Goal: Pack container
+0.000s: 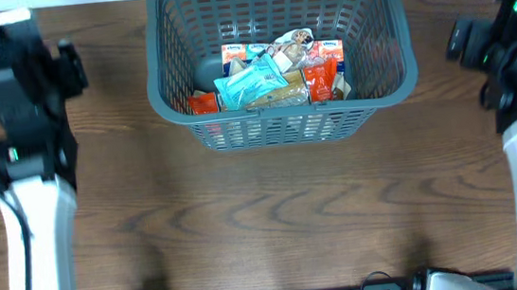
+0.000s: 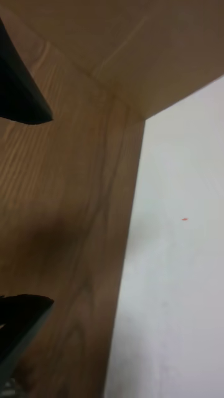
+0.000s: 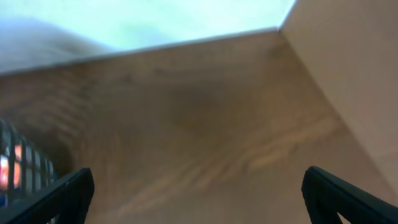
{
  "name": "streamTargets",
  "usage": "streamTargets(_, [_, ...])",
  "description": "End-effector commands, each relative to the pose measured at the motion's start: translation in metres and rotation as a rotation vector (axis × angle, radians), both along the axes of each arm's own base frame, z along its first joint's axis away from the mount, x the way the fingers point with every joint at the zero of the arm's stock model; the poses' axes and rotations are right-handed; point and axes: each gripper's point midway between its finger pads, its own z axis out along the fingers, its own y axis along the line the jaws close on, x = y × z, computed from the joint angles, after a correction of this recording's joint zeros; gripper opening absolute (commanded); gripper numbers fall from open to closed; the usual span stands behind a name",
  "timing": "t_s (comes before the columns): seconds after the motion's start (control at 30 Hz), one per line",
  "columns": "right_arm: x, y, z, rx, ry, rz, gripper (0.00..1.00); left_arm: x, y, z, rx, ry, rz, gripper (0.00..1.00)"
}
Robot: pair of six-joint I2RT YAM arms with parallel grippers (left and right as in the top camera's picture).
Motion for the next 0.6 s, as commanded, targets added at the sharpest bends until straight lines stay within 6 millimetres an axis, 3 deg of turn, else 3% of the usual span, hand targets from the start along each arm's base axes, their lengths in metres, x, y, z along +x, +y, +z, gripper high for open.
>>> streamTargets(0.0, [-0.029,0.011,-0.015,0.027,-0.002,-0.047,0.99,-0.029,-0.01,-0.008,-0.06,-0.039,-0.011,0.8])
streamTargets(0.2, [-0.082,0.041,-0.04,0.045,-0.015,0.002,0.99,-0.081,-0.026,-0.025,-0.086,-0.079,-0.051,0.8])
streamTargets(0.37, [-0.124,0.072,-0.058,0.068,-0.036,0.08,0.99,-0.122,-0.036,-0.025,-0.11,-0.147,-0.069,0.8])
streamTargets(0.57, [-0.158,0.095,-0.066,0.132,-0.097,0.137,0.99,-0.16,-0.056,-0.018,-0.134,-0.175,-0.147,0.8])
